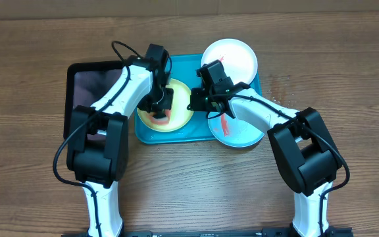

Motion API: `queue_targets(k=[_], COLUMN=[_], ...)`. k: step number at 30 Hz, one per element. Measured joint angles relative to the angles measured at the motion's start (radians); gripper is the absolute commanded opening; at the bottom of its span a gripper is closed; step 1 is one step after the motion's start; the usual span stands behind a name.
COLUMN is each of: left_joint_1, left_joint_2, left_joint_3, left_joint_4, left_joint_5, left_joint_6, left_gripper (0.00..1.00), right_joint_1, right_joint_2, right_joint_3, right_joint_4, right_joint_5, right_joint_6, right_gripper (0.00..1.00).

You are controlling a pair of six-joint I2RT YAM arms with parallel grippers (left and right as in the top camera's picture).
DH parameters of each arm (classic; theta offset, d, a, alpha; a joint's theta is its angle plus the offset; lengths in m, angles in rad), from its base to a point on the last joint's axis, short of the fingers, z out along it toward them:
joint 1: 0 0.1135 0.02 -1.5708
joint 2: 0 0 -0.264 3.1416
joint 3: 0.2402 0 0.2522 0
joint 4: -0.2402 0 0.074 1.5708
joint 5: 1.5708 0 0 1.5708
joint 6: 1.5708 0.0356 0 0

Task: Clean dirty plates on tray and stack at the side
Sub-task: 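Move the sponge onto the yellow plate held by the right gripper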

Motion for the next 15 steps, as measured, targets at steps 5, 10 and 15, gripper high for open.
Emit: queue_targets(k=[5,10,15], left_joint_1=[-0.015,-0.031,-0.034], left_joint_2=[0.0,0.0,0.0], left_joint_3=[0.0,0.0,0.0], left_joint_4=[-0.019,-0.074,-0.071], left_joint_5=[-0.173,-0.169,0.045], left_joint_6=[-0.185,-0.181,0.035], left_gripper=[0.04,0.04,0.04], right_joint_1=[0.001,0.001,0.0], right_joint_2=[0.002,0.002,0.002], right_joint_3=[0.0,0.0,0.0], right_joint_4=[0.002,0.001,-0.001], right_joint_5=[-0.003,-0.01,-0.009], right_joint_6=[0.003,0.003,0.0], right_gripper=[0.04,0.04,0.04])
